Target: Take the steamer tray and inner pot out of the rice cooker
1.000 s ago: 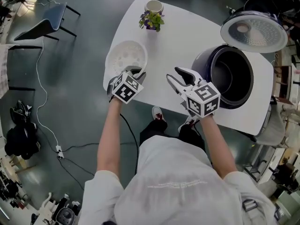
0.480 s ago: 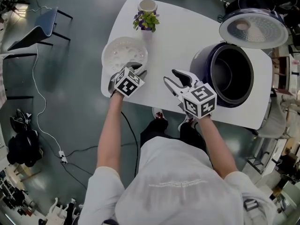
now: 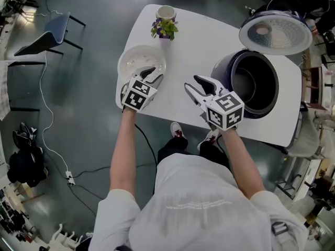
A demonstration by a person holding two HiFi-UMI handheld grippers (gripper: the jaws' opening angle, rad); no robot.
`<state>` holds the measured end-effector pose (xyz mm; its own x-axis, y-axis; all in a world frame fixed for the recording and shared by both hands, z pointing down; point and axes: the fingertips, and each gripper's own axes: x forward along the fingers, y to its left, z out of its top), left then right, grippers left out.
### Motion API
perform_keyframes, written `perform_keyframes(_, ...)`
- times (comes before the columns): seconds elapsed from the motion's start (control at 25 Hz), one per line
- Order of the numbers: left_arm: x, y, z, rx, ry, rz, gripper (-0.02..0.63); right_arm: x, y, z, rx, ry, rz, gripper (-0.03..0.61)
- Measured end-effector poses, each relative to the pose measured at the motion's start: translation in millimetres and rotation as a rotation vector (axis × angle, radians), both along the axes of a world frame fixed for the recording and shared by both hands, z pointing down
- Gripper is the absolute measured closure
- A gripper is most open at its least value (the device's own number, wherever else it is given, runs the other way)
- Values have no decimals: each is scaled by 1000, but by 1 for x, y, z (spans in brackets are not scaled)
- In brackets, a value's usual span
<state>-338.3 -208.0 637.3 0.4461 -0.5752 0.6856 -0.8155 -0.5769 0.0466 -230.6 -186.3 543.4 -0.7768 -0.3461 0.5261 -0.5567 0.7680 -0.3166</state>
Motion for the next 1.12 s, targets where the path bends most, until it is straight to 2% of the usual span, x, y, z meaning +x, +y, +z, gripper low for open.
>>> perform_keyframes(0.24,1,-3,-56,119,14,-53,450,10,-8,-39,78,-33,17,394)
perform_keyframes(0.52,14,-17,-137,273,58,-100,454,45,-28,-95,202,-74,83,394)
perform_keyframes(0.76,36,-25,-209,412,162,-143,459,102,-45,-147,331,-85,183,394)
perform_keyframes(0.92,44,-41,-240,480,160,-158,465,142,-61,-175,402,-75,256,394)
perform_keyframes(1.12,72,-50,-256,510,167,-122,465,187,-65,-193,462,-57,337,394)
